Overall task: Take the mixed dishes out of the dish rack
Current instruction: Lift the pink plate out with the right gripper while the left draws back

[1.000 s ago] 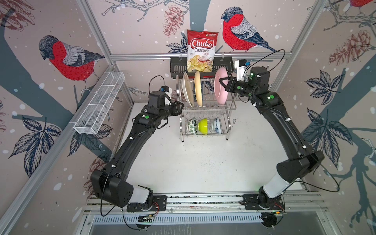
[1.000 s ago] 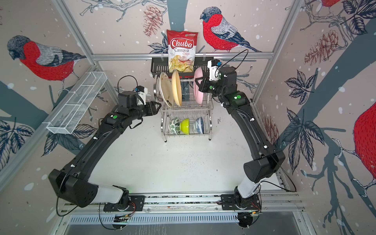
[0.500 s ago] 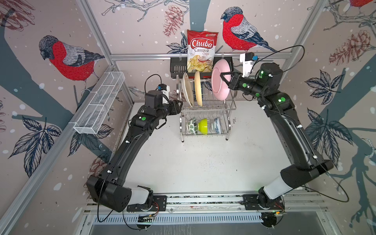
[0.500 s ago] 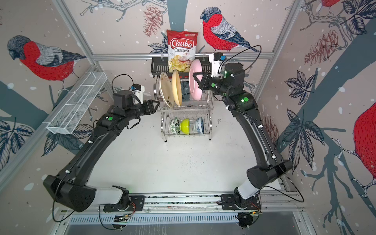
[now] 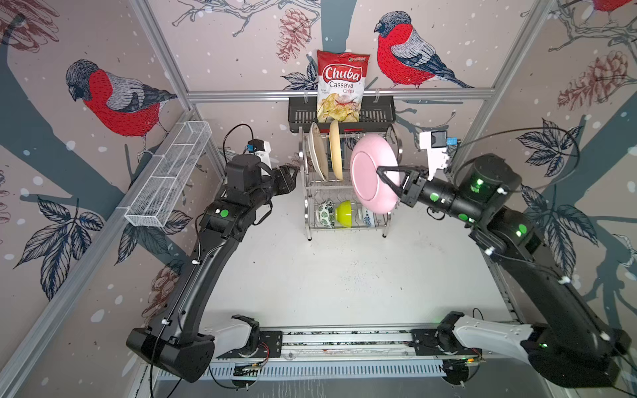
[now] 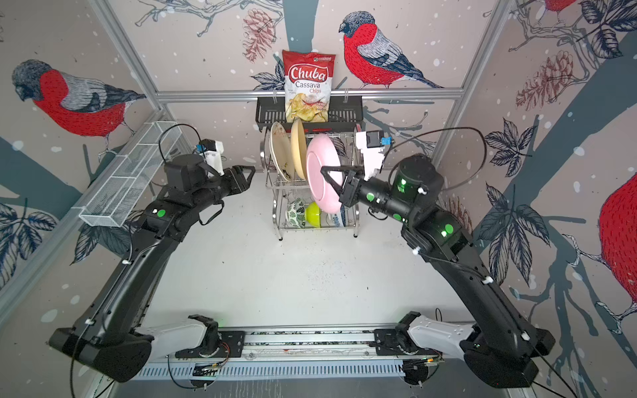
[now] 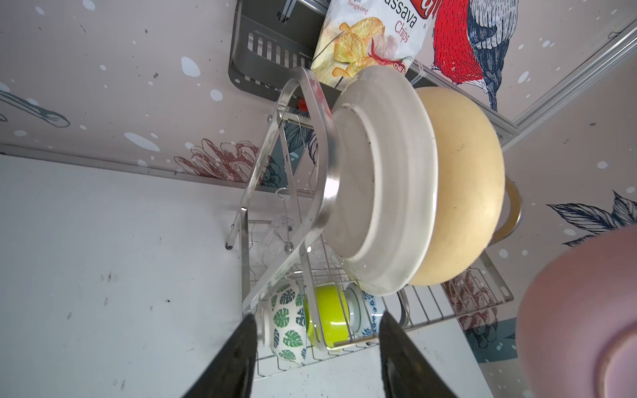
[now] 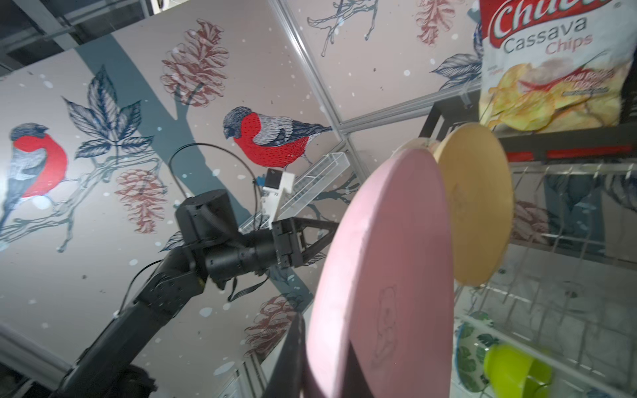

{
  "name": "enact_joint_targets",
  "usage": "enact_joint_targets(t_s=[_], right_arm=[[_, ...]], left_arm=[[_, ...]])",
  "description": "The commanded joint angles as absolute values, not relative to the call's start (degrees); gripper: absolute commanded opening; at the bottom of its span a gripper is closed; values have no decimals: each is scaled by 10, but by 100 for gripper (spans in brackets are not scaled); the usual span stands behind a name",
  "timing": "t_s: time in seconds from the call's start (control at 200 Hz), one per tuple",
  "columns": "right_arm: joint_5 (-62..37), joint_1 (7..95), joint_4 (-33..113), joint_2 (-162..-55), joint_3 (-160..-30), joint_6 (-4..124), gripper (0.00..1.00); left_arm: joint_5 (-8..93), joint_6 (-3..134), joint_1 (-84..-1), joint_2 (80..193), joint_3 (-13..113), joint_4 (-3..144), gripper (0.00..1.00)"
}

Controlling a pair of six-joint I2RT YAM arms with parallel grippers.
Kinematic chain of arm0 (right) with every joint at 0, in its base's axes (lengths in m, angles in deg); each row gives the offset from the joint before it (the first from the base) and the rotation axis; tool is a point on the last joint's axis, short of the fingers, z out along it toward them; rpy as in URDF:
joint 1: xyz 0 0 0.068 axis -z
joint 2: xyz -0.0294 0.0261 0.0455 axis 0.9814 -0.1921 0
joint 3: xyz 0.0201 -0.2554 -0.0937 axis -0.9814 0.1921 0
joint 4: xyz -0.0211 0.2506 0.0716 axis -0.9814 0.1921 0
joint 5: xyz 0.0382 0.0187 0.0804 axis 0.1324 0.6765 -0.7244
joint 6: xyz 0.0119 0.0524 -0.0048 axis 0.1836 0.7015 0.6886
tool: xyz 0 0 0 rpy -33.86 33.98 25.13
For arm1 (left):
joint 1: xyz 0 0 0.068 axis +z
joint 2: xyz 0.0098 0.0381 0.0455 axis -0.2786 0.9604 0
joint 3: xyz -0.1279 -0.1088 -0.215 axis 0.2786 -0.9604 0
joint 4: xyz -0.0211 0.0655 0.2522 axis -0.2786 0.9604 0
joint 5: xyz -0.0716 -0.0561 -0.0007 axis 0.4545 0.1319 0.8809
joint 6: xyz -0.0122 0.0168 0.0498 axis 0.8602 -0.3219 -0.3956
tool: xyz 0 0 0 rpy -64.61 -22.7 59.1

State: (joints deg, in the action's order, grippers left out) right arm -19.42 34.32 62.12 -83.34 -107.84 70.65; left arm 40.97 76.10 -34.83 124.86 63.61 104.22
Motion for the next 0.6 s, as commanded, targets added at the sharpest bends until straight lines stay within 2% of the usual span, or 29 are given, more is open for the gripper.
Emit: enact_joint_targets(t_s=[0.0, 0.1, 0.26, 0.45, 0.59], right_arm=[[-142, 292, 601, -793, -1036, 723, 0], [-94, 226, 604, -749, -984, 734, 0], [-24, 144, 635, -707, -921, 752, 0], [46, 60, 663, -711, -874, 772, 0], [149, -14, 684, -732, -852, 780, 0]], left_arm=[[454, 784, -347, 1250, 647, 1067, 56], [481, 791, -348, 1257, 651, 1089, 61], [512, 792, -349, 1257, 640, 1119, 61], [540, 820, -351, 1227, 571, 1113, 60], [540, 814, -354, 1221, 547, 1151, 60]])
